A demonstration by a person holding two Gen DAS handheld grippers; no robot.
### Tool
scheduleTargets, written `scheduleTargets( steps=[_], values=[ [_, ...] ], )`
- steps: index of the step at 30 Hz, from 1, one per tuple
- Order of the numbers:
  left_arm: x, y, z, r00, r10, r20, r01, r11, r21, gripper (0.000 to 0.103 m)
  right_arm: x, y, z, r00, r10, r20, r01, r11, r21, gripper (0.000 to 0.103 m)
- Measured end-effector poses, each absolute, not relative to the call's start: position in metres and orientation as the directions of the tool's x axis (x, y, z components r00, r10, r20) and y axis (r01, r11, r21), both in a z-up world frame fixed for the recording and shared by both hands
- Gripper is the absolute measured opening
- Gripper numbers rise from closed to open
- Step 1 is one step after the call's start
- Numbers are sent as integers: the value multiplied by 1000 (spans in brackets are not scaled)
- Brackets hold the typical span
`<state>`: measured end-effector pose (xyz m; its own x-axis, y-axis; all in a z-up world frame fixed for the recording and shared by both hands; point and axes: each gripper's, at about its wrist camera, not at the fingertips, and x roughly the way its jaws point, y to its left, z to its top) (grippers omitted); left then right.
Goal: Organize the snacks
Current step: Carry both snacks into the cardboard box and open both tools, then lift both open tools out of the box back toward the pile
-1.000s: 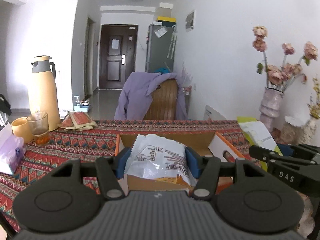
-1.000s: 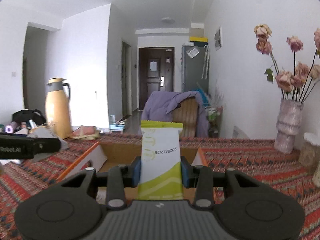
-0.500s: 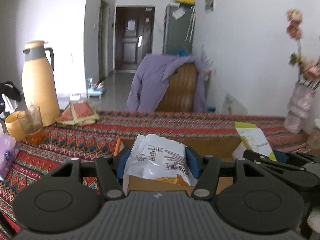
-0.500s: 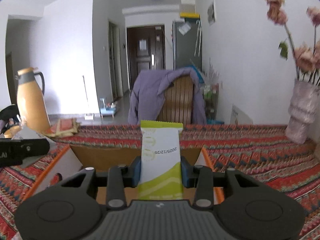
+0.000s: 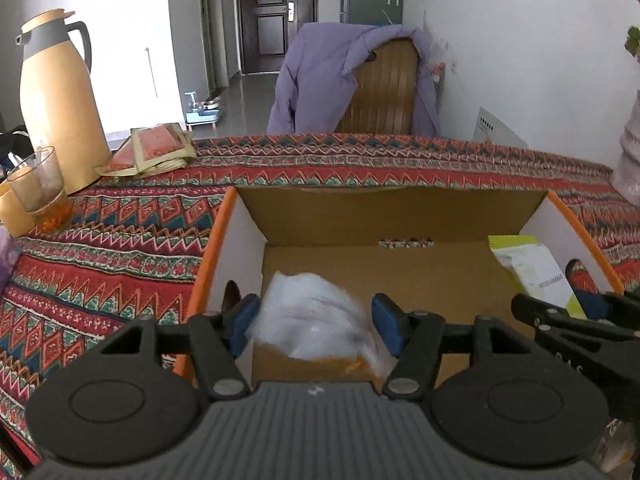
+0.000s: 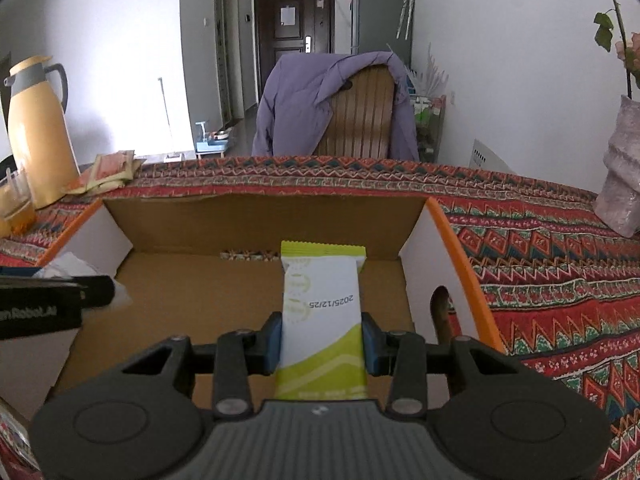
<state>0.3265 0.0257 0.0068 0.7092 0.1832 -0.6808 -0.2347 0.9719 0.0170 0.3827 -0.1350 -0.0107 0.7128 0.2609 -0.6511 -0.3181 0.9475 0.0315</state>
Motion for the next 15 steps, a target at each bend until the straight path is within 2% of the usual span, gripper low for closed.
scheduleTargets(
  steps=[1,3,5,7,9,10,11,14,15],
  values=[
    [326,25,5,708,187,-681,-233,972,25,72,383,-137,-10,712,260,-653,-318,948,31,40],
    [322,21,6,721,189,-667,-227,973,30,78,383,-138,-9,715,261,-648,-316,948,34,39],
    [318,21,8,735,178,-655,-223,975,15,87,381,-140,-7,714,268,-647,-316,948,44,47],
    [313,25,13,756,161,-634,-219,976,-14,96,379,-143,-4,720,274,-638,-317,947,48,65],
    [306,27,20,781,159,-604,-223,974,-32,103,372,-148,0,730,286,-621,-324,945,54,76],
    [301,27,24,794,168,-584,-231,972,-35,103,368,-150,3,735,294,-611,-328,943,60,84],
    [296,28,28,806,168,-567,-230,972,-38,103,365,-153,5,739,302,-602,-332,941,65,88],
    [279,30,40,838,154,-524,-219,974,-64,103,350,-160,13,750,326,-576,-349,934,75,91],
    [273,31,43,848,149,-508,-217,973,-75,103,345,-162,16,752,331,-569,-352,933,77,97]
  ],
)
